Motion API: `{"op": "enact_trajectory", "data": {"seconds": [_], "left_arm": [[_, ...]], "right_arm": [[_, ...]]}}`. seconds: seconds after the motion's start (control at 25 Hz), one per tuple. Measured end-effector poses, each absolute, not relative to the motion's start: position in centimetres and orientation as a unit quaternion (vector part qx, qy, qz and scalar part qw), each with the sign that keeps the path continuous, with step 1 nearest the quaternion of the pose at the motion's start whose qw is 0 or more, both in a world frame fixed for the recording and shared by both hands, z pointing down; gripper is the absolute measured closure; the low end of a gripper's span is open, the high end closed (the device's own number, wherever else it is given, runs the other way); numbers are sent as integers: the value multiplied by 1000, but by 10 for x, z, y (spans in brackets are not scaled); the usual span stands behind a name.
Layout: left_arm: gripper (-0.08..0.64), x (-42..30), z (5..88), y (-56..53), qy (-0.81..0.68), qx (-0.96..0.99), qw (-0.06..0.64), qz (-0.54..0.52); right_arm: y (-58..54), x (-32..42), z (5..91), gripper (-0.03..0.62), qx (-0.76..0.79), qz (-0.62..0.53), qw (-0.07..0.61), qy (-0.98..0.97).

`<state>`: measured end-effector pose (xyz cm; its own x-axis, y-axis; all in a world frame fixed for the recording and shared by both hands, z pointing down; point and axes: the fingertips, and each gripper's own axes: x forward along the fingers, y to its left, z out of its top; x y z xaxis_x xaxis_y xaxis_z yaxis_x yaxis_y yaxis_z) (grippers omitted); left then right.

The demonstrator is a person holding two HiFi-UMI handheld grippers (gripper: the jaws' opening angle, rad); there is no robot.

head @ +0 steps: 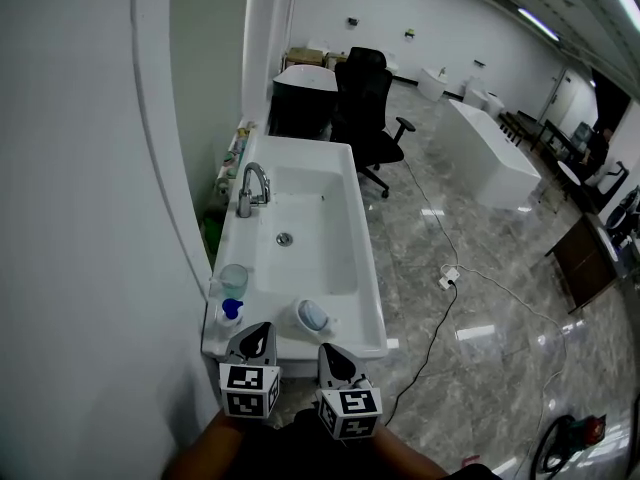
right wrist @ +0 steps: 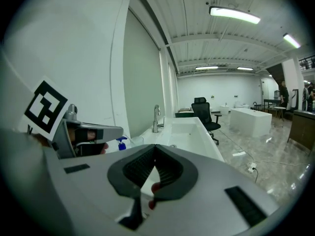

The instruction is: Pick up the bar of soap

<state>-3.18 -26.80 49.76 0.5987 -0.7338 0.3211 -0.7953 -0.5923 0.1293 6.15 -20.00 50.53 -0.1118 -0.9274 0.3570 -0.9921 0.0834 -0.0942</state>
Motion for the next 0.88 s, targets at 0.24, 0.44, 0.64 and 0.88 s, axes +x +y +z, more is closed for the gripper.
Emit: {"op": "enact_trajectory", "data": {"seconds": [0.24,0.44,0.64,0.88], "left_arm": [[557,-26,501,-269,-427,882,160,118],[558,-18,495,-273,-426,883,159,118],[557,-13,502,-275,-426,882,160,126],[557,-24,500,-284,-450,870,165,112]], "right_arm": [[-212,83,513,588,654,172,110,-729],[-231,97,509,588,637,163,129,-742],[-250,103,522,588,585,161,169,-777],[-276,101,553,588,502,147,250,-815]]}}
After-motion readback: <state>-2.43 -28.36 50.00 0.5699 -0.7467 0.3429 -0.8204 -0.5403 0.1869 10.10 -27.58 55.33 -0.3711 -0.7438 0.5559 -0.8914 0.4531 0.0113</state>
